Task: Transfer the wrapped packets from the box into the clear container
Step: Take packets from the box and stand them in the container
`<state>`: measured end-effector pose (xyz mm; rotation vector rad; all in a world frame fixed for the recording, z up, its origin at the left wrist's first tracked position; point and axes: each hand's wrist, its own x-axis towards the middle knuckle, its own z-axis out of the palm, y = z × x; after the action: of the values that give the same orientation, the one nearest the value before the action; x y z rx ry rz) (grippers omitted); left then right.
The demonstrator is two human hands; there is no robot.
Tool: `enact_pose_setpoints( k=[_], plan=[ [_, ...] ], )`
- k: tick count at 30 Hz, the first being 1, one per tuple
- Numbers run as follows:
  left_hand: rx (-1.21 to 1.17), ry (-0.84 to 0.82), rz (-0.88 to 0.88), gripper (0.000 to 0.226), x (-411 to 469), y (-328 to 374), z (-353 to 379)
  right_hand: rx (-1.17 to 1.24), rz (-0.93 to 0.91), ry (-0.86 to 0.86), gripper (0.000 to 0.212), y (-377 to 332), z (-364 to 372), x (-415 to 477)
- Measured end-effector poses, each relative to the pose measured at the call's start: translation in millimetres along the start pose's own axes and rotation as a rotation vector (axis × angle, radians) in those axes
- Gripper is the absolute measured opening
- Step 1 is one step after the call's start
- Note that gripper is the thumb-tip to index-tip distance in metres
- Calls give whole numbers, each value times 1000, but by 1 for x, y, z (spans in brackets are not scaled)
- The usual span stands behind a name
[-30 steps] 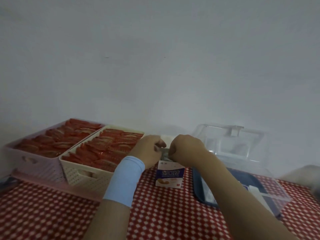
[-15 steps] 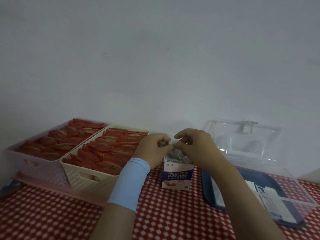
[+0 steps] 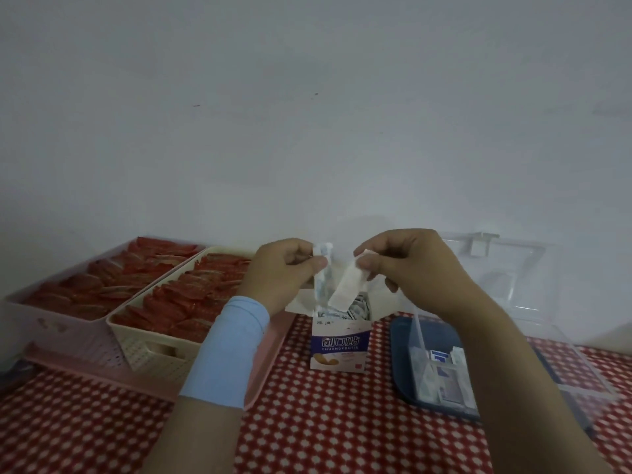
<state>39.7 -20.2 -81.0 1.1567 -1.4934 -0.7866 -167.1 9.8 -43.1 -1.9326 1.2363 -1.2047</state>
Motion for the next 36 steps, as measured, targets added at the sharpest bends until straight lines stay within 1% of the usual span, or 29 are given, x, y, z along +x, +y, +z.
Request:
enact_pose_setpoints(
  k=[2, 4, 7, 9, 10, 12, 13, 15, 16, 17, 19, 20, 21, 22, 23, 25, 27, 30, 33, 36],
  plan=[
    [23, -153, -12, 7, -6, 8, 3, -91, -22, -27, 11, 1, 8, 1],
    [-28, -210, -22, 9, -9, 11, 6, -93, -28, -32, 16, 4, 13, 3],
    [-168, -241, -90, 16, -11, 11, 7, 10, -26, -3, 15, 5, 14, 2],
    [-290, -302, -136, 21, -14, 14, 6, 69, -49, 13, 14, 4, 16, 2],
    [-371, -338, -169, 27, -16, 14, 6, 103, -59, 21, 16, 4, 17, 2],
    [-543, -422, -236, 46, -17, 12, 5, 184, -51, 34, 26, 4, 20, 3],
    [-605, -466, -252, 51, -18, 11, 3, 216, -43, 32, 30, 3, 21, 3],
    [-665, -537, -245, 50, -18, 7, 3, 270, -32, 15, 27, 2, 23, 2],
    [-668, -542, -238, 45, -19, 6, 3, 289, -25, 6, 24, 1, 25, 2],
    [-660, -522, -240, 39, -18, 5, 3, 297, -23, 5, 24, 0, 27, 2],
    [-633, -467, -245, 33, -17, 4, 2, 257, -20, 40, 32, 4, 30, 5],
    [-626, -439, -243, 32, -17, 5, 2, 179, -18, 72, 35, 7, 30, 6],
    [-635, -396, -242, 30, -15, 5, 1, 55, -15, 103, 32, 11, 30, 8],
    [-660, -341, -244, 27, -13, 5, -1, -95, -8, 114, 24, 14, 29, 9],
    [-678, -280, -242, 23, -11, 5, -2, -244, 14, 90, 14, 17, 28, 9],
    [-658, -163, -229, 17, -8, 5, -3, -446, 98, -43, 1, 22, 29, 9],
    [-609, -75, -221, 13, -6, 5, -4, -559, 159, -166, 7, 23, 36, 8],
    [-568, -52, -226, 14, -5, 5, -7, -698, 154, -231, 13, 22, 47, 9],
    [-519, -71, -231, 18, -5, 4, -9, -779, 143, -231, 14, 22, 52, 12],
    [-431, -54, -210, 18, -4, 3, -8, -791, 110, -203, 14, 20, 53, 11]
  ],
)
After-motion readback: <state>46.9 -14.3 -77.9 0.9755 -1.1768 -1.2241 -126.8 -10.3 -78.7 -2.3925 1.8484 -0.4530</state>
